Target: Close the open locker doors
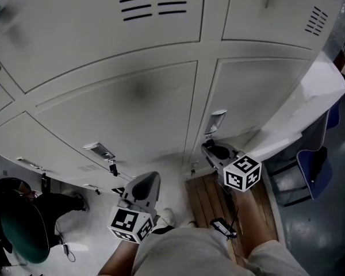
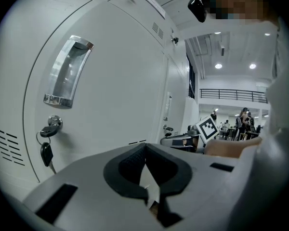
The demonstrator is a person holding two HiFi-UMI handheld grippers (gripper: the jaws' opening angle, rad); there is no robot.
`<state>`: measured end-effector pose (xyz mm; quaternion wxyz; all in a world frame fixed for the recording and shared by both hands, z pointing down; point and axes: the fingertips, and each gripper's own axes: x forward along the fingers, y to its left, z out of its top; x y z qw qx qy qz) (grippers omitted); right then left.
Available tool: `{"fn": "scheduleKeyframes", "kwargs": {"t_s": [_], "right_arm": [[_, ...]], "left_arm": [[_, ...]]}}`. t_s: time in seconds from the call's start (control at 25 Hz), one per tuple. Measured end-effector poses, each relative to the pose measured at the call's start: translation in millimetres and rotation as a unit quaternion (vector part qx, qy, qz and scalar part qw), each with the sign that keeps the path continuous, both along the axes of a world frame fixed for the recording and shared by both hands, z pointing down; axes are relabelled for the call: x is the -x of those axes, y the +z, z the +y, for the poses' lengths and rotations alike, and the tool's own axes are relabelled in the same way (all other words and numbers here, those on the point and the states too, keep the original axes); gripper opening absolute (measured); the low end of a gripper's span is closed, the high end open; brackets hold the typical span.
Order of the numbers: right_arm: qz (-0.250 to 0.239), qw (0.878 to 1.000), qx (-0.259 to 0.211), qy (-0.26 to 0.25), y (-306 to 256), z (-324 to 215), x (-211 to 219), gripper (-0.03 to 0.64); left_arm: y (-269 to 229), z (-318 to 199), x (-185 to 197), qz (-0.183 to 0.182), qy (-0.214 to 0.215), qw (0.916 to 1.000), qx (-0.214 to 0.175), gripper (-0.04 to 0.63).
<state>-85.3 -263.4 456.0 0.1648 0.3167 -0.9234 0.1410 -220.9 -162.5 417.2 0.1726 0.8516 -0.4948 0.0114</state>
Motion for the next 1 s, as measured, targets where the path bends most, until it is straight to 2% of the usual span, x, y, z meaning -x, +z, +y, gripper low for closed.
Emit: {"fn": "scheduleKeyframes", "kwargs": {"t_s": [1.0], "right_arm": [[0.002, 1.000, 0.003, -0.004, 0.7, -6.6, -0.6, 0.028]], "left_arm": [[1.2, -0.2, 3.4, -0.003, -0.007, 1.0000, 0.003, 0.015]]}}
